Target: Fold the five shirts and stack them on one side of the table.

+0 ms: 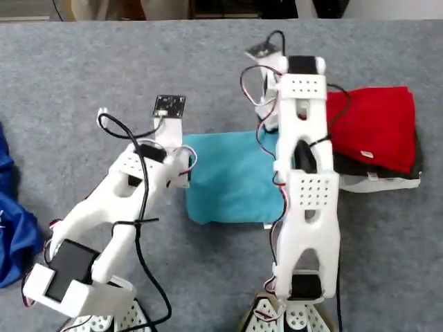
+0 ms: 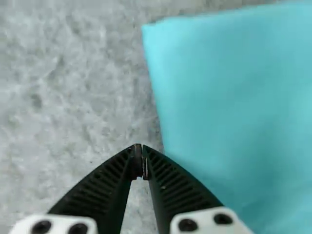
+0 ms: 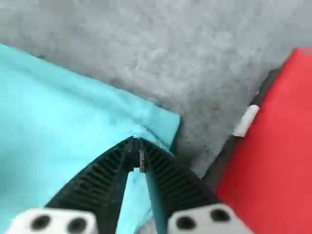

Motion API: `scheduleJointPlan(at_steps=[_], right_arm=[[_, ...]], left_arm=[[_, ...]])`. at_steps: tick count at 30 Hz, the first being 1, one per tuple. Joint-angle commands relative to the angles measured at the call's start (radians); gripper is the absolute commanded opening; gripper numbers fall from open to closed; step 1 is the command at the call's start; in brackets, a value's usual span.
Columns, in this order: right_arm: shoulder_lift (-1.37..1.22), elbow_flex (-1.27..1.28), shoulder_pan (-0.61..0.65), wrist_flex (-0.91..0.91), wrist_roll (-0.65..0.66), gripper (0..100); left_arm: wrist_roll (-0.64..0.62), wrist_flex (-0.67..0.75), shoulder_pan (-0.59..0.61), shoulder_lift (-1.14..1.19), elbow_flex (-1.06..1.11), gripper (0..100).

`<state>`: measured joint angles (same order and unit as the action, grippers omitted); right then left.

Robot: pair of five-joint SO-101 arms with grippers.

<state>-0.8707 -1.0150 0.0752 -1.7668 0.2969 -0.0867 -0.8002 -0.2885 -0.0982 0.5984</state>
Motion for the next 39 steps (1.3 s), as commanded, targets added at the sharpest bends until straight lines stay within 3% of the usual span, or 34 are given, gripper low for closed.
scheduleJointPlan(at_steps=[1,12,18,21,26,32,39], right_arm=[[0.272,0.097,0.015,-0.021,-0.037,0.4],[0.786,0.616,-0.005,-0.017,-0.032,0.5],[0.987,0.923,-0.018,-0.018,-0.038,0.6],[1.095,1.115,-0.019,-0.020,-0.051,5.8],[1.264,1.422,0.005,0.012,-0.261,26.0],[1.291,1.630,0.074,0.270,-0.727,47.2],[1.218,1.770,0.145,0.574,-0.862,49.9]], left_arm=[[0.014,-0.054,0.046,-0.002,-0.130,2],[-0.018,-0.083,0.117,0.151,-0.390,9],[-0.015,-0.272,0.118,0.355,-0.615,9],[-0.021,-0.310,0.155,0.395,-0.654,9],[-0.020,-0.281,0.192,0.340,-0.526,8],[-0.012,-0.054,0.209,0.266,-0.247,9],[-0.015,-0.040,0.238,0.248,-0.247,9]])
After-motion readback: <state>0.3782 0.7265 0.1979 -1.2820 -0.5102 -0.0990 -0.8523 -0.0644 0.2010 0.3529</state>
